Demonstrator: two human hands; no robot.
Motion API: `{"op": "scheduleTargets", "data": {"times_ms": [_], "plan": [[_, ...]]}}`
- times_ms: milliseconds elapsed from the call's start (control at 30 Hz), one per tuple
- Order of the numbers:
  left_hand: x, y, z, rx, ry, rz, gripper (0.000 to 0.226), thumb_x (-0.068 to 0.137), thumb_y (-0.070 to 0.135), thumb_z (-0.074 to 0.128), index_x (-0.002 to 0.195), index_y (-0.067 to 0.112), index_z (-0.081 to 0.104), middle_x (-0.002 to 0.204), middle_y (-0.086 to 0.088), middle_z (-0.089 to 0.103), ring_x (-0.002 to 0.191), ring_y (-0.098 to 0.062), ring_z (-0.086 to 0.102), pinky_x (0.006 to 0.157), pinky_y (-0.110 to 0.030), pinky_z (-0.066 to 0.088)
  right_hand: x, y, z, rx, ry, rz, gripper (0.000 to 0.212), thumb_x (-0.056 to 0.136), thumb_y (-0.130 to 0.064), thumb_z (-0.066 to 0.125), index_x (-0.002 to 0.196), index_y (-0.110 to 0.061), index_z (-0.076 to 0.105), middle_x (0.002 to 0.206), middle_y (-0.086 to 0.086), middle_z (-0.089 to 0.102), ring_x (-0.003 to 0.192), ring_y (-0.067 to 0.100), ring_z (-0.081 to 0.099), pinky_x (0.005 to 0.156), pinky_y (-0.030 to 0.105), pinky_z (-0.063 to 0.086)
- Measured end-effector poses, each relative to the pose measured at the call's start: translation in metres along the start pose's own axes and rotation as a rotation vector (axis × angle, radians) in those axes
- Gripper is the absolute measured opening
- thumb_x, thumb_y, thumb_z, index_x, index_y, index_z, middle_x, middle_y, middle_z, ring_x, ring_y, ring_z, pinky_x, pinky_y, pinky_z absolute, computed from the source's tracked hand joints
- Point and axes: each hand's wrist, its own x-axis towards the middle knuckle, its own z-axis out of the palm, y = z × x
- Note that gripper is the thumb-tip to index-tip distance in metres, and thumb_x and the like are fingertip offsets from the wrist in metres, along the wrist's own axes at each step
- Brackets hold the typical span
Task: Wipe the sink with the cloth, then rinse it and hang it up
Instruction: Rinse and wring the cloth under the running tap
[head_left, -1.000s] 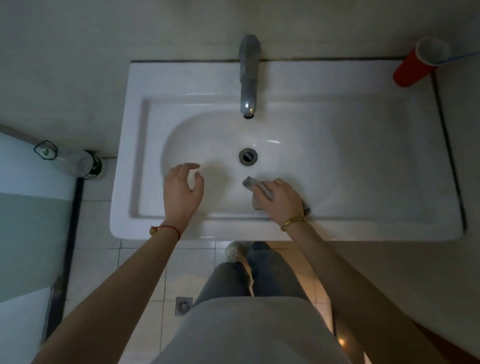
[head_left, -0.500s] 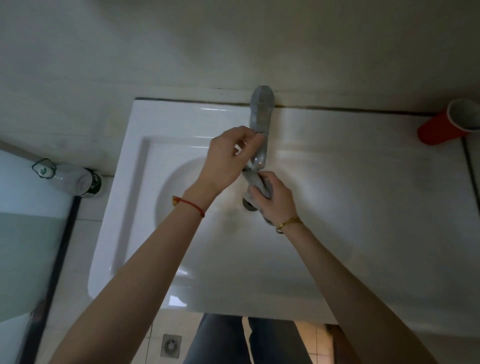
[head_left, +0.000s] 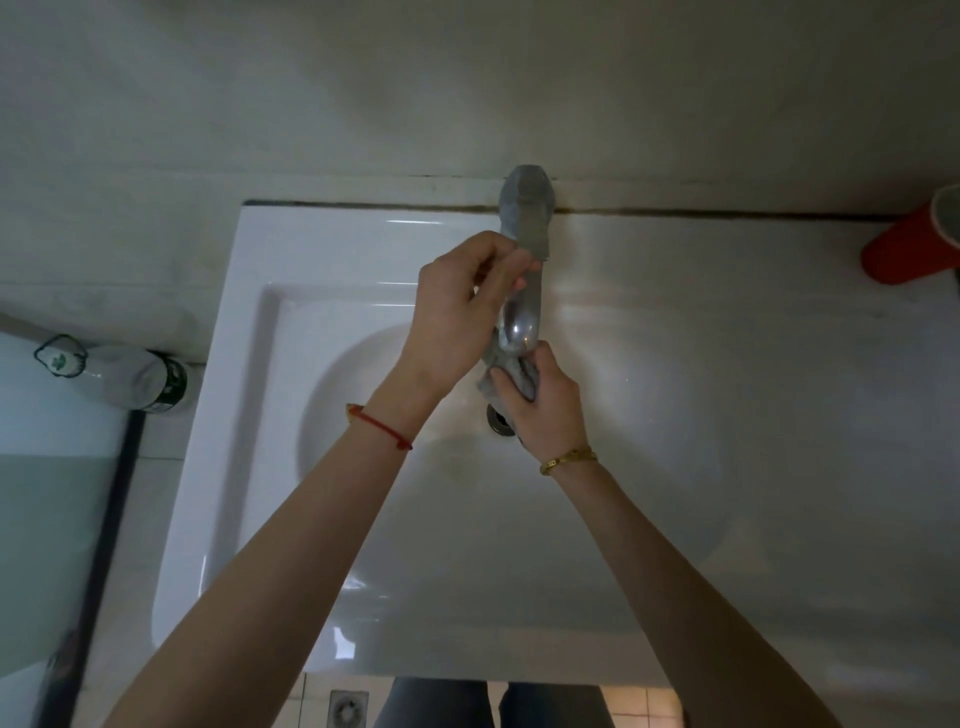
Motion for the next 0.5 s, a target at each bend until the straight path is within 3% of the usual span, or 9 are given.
{"op": "scheduleTargets", "data": {"times_ms": [100,267,367,433,467,500], "plan": [[0.003,0.0,0.0,-0.007,0.011,-0.011,0.024,0.099,0.017,0.053,0.088,0.002,0.068,0.074,0.01,0.063,0.071,0.001,0.058,0.07,-0.013,0.046,0.003,0.003,0.005,0.018,0.01,0.007,0.025,0.089,-0.031,0.063,0.103,-0.012,0.054,0.086,0.002,0.066,0.079,0.011,0.063,0.072,0.035,0.053],[0.005,0.006,0.0,0.015,0.025,0.017,0.019,0.099,0.018,0.054,0.088,0.01,0.068,0.074,0.011,0.063,0.071,0.0,0.058,0.068,-0.013,0.045,0.006,0.004,0.01,0.019,0.023,0.004,0.031,0.089,-0.033,0.064,0.111,-0.013,0.055,0.087,0.002,0.067,0.079,0.012,0.064,0.071,0.027,0.053],[-0.015,-0.003,0.005,0.013,0.225,-0.024,0.018,0.098,0.018,0.052,0.09,0.01,0.067,0.084,0.004,0.068,0.077,-0.012,0.063,0.07,-0.021,0.049,0.002,0.005,0.01,0.018,0.026,0.037,0.025,0.088,-0.034,0.064,0.102,-0.016,0.054,0.077,-0.004,0.063,0.071,0.009,0.062,0.065,0.028,0.053],[-0.036,-0.024,0.011,0.037,0.442,-0.201,0.015,0.098,0.021,0.05,0.097,0.015,0.063,0.091,0.006,0.066,0.081,-0.008,0.061,0.072,-0.021,0.048,-0.002,0.007,0.011,0.031,0.026,0.073,0.024,0.087,-0.037,0.065,0.096,-0.019,0.051,0.072,-0.009,0.058,0.066,0.008,0.058,0.06,0.029,0.05],[-0.046,-0.036,0.015,0.05,0.458,-0.363,0.017,0.098,0.029,0.051,0.108,0.018,0.06,0.099,0.005,0.064,0.088,-0.005,0.06,0.079,-0.024,0.049,-0.004,0.008,0.012,0.034,0.028,0.086,0.027,0.086,-0.041,0.064,0.097,-0.021,0.05,0.074,-0.009,0.058,0.067,0.009,0.059,0.06,0.031,0.05],[-0.053,-0.046,0.021,0.012,0.365,-0.567,0.032,0.097,0.041,0.052,0.121,0.021,0.055,0.111,0.003,0.061,0.098,-0.009,0.06,0.088,-0.03,0.051,-0.006,0.008,0.012,0.038,0.027,0.09,0.031,0.084,-0.046,0.064,0.099,-0.023,0.049,0.078,-0.007,0.059,0.07,0.011,0.06,0.06,0.033,0.052]]}}
